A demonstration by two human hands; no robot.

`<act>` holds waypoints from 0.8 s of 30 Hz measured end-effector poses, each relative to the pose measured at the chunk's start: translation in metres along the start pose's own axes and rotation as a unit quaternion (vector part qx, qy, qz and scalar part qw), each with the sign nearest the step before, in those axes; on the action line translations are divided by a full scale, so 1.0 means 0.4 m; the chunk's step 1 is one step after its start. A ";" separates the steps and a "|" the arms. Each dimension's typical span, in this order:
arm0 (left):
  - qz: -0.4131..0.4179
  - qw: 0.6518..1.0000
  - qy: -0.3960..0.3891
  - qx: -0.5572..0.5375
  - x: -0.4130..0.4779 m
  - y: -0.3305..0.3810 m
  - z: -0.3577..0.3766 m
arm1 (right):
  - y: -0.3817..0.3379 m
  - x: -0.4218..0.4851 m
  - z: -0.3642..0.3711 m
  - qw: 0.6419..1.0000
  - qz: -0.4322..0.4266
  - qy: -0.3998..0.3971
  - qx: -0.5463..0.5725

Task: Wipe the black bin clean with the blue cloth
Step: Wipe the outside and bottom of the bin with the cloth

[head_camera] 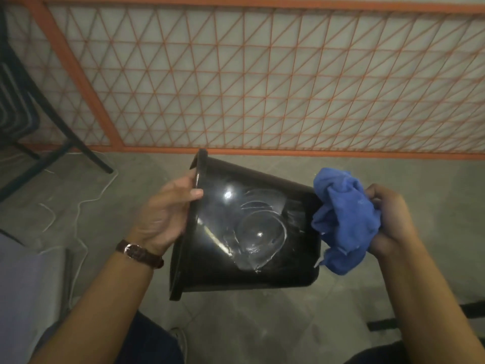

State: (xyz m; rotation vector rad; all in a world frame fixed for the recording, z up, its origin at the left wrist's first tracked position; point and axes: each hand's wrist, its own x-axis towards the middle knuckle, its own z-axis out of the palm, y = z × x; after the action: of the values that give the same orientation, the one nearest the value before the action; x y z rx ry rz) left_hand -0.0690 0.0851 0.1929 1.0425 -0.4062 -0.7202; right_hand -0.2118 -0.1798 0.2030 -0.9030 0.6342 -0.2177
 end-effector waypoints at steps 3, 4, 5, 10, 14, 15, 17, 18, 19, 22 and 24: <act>-0.028 0.998 0.041 0.031 -0.014 0.008 0.017 | 0.003 -0.015 0.008 1.000 0.013 -0.013 0.022; -0.049 0.996 0.044 0.067 -0.014 0.004 0.018 | 0.009 -0.015 0.006 1.000 0.013 -0.010 0.025; -0.068 0.990 0.055 0.112 -0.017 -0.007 0.020 | 0.014 -0.016 0.008 1.000 0.012 -0.010 0.020; -0.022 0.934 0.250 0.253 -0.016 -0.120 -0.017 | 0.021 -0.024 0.016 0.999 -0.024 0.001 -0.028; -0.013 0.883 0.334 0.330 0.046 -0.114 -0.036 | 0.022 -0.048 0.021 0.995 -0.077 -0.047 -0.042; -0.007 0.876 0.340 0.343 0.061 -0.111 -0.042 | 0.029 -0.056 0.017 0.994 -0.073 -0.068 -0.047; 0.005 0.874 0.345 0.343 0.080 -0.105 -0.061 | 0.056 -0.066 -0.003 0.994 -0.046 -0.084 -0.052; -0.003 0.872 0.346 0.346 0.080 -0.097 -0.065 | 0.073 -0.071 -0.014 0.994 -0.042 -0.081 -0.058; -0.009 0.873 0.345 0.344 0.081 -0.093 -0.071 | 0.092 -0.077 -0.019 0.994 -0.053 -0.068 -0.072; -0.033 0.876 0.344 0.336 0.085 -0.085 -0.087 | 0.152 -0.091 -0.004 0.959 -0.149 0.053 -0.236; -0.047 0.870 0.350 0.343 0.081 -0.083 -0.083 | 0.185 -0.088 0.013 0.885 -0.220 0.097 -0.399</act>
State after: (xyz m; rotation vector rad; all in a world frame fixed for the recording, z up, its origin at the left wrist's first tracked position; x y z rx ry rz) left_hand -0.0369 0.0731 0.1472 1.9171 0.0460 -0.2201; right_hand -0.2431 -0.1157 0.1618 -1.8484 0.7051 -0.4763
